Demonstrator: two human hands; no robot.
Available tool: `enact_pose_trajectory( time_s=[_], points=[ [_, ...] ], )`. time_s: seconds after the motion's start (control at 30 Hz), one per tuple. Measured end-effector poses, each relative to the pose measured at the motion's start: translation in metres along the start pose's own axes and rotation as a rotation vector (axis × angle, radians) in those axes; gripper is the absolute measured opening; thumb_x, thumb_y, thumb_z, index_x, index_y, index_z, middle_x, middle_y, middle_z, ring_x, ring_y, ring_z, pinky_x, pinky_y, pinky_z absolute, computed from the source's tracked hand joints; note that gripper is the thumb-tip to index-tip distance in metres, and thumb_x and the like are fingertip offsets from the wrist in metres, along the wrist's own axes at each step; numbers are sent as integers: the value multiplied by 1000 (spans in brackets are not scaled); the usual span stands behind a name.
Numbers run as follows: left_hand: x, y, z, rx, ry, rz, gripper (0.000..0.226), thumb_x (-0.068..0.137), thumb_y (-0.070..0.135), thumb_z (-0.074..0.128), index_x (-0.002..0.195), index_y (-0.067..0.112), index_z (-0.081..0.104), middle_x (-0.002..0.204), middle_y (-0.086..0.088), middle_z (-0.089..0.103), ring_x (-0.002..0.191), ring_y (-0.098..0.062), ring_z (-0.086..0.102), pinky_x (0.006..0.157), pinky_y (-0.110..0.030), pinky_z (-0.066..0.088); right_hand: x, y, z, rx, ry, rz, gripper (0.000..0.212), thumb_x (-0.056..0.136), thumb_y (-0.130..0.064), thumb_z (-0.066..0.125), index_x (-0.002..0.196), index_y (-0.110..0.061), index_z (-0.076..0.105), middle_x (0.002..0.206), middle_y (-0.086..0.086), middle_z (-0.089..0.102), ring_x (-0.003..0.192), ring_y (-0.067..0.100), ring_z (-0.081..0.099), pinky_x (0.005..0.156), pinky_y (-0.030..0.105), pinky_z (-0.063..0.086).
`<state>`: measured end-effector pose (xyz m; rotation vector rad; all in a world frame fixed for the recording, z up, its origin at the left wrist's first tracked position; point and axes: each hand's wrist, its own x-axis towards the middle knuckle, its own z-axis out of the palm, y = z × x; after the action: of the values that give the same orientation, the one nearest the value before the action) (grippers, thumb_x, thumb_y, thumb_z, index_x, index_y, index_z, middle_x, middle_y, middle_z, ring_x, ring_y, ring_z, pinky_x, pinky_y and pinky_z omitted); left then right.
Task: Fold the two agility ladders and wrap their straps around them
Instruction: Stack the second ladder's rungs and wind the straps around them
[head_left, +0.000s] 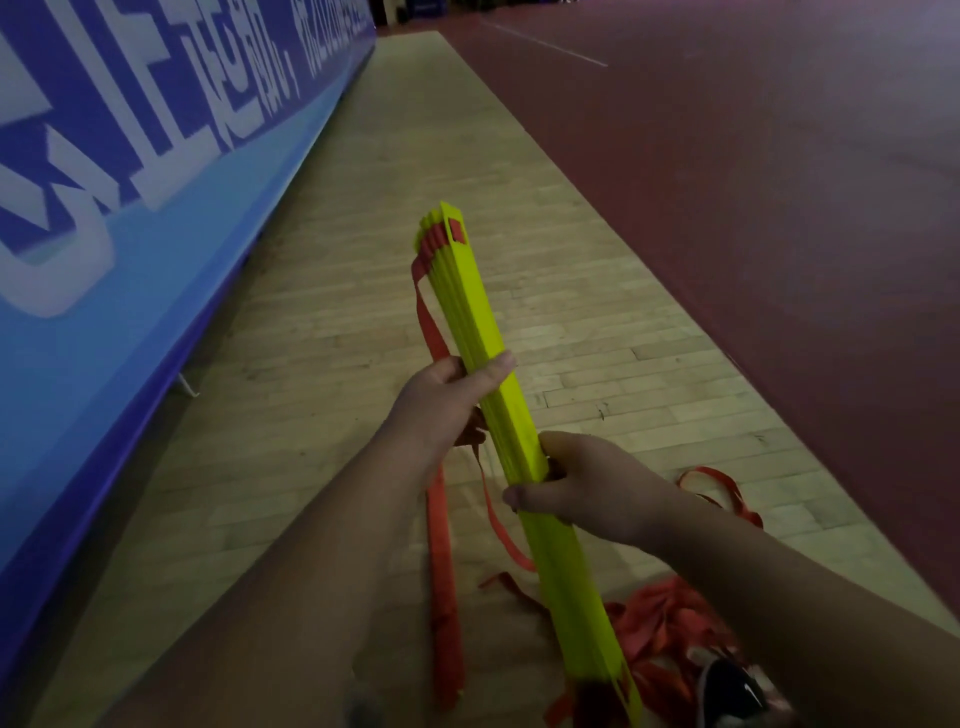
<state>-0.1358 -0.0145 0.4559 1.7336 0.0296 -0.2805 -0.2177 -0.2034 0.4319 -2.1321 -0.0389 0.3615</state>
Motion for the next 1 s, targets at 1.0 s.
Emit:
enact_pose_trajectory(
  time_s=[1.0],
  points=[
    [-13,20,11,-484,-157,21,52,87,19,83,133,-1,68,122,-15,80,112,-31,80,80,-40,66,-4,-3,-33,340,-151,45,48,96,-53,78,118,-11,81,116,11,83,107,28,82,103,54,63]
  ],
)
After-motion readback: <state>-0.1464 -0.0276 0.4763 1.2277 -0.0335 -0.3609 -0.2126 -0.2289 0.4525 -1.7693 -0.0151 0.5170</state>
